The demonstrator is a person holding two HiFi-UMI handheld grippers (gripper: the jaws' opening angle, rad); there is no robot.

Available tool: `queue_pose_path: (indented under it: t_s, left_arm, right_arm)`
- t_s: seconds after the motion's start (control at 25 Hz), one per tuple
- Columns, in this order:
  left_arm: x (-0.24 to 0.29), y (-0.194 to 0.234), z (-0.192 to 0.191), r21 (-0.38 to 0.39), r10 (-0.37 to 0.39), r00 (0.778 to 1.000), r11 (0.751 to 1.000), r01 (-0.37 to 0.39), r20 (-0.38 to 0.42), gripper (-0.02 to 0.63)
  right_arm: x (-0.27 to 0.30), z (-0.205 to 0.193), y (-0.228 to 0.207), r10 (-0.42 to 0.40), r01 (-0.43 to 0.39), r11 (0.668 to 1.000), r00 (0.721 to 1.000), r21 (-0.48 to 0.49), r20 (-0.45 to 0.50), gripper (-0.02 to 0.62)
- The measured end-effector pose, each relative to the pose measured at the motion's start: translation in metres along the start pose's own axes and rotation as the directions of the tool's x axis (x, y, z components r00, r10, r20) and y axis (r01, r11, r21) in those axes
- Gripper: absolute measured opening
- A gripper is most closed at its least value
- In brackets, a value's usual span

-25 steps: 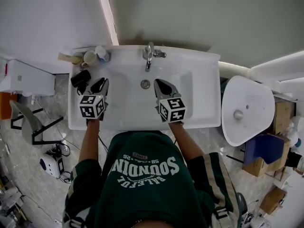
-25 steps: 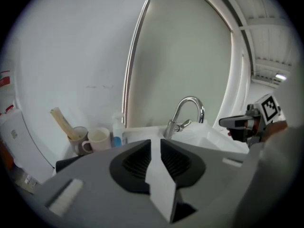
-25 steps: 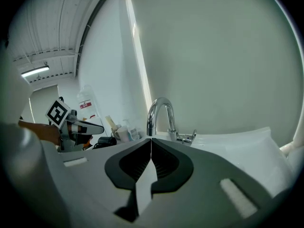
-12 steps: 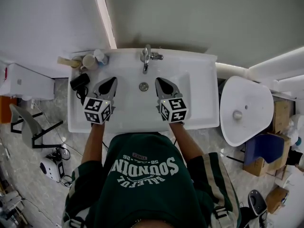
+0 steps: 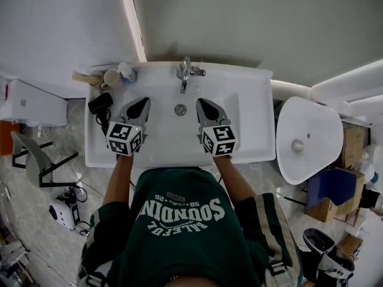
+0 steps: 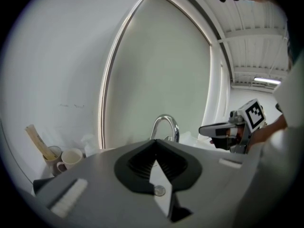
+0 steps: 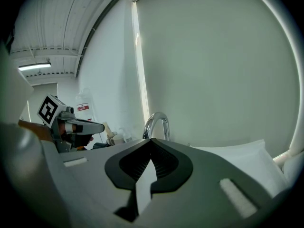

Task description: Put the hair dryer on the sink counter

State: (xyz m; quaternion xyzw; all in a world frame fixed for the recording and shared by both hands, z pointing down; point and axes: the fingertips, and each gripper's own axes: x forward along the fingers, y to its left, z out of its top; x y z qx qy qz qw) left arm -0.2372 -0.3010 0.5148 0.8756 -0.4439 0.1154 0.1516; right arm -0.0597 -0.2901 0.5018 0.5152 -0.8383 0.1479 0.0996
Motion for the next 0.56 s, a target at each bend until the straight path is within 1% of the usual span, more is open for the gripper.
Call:
queue_pose_path:
  t_s: [0.56]
  left_arm:
    - [-0.003, 0.013, -0.011, 0.001, 0.005, 1.0, 1.0, -0.005, -0.026, 0.052]
  right_arm:
    - [0.004, -0.002, 0.006, 0.002, -0.002, 1.0, 1.0, -0.014, -0.008, 0.005]
